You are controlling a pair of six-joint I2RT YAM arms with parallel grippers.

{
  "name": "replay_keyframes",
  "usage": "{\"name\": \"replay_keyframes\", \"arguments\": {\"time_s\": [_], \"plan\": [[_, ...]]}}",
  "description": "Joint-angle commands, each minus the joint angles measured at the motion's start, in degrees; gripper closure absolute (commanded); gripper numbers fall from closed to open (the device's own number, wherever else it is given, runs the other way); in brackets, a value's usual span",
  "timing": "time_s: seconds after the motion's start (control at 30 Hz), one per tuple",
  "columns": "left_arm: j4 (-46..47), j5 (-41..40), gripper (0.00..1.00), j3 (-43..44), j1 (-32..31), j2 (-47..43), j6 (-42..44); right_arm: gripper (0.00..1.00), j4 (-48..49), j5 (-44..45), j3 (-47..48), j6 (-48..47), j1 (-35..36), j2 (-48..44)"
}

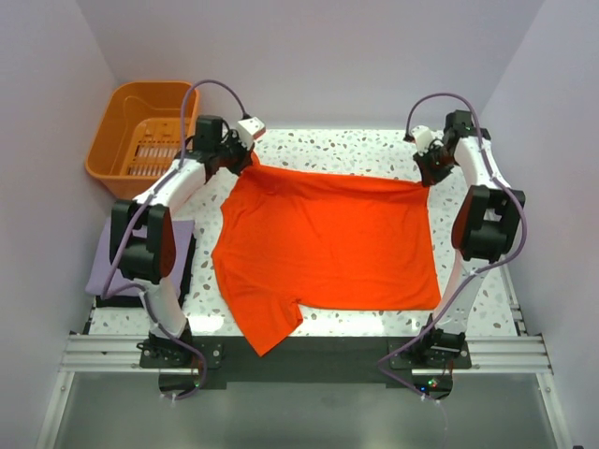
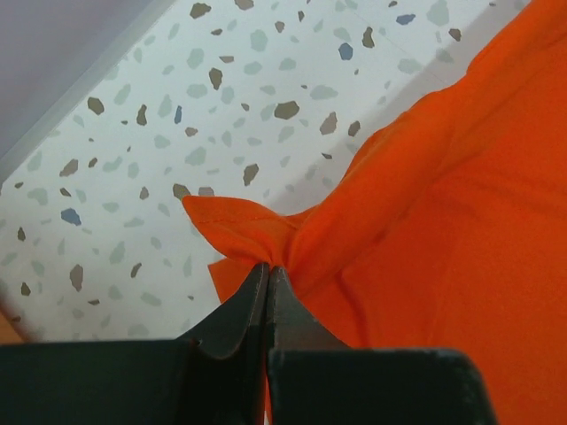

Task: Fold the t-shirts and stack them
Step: Fold the tshirt

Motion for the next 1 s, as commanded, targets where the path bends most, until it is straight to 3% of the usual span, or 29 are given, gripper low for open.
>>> {"name": "replay_keyframes", "arguments": {"time_s": [0.0, 0.23, 0.57, 0.73, 0.97], "plan": [[-0.12, -1.66, 1.0, -3.69, 0.13, -8.12, 0.25, 1.0, -2.28, -2.11, -2.3, -4.04, -0.52, -5.08], [-3.63, -6.4, 1.0, -11.52, -1.97, -14.89, -3.0, 1.0, -3.96, -2.81, -6.95, -6.42, -0.51, -7.02], [-7.68, -19.94, 1.0, -22.95, -10.06, -21.05, -15.82, 1.0, -3.26, -1.41, -10.56, -8.7, -0.69, -7.98], [-9.53, -22.14, 1.0, -24.28, -10.15, -19.65, -19.17, 1.0, -2.65, -0.27, -13.45, -10.9, -0.6, -8.77], [-10.32, -22.75, 1.0, -23.05, -9.89, -19.91, -17.25, 1.0, -3.25, -0.09, -14.17, -12.04, -0.6, -9.74]]}}
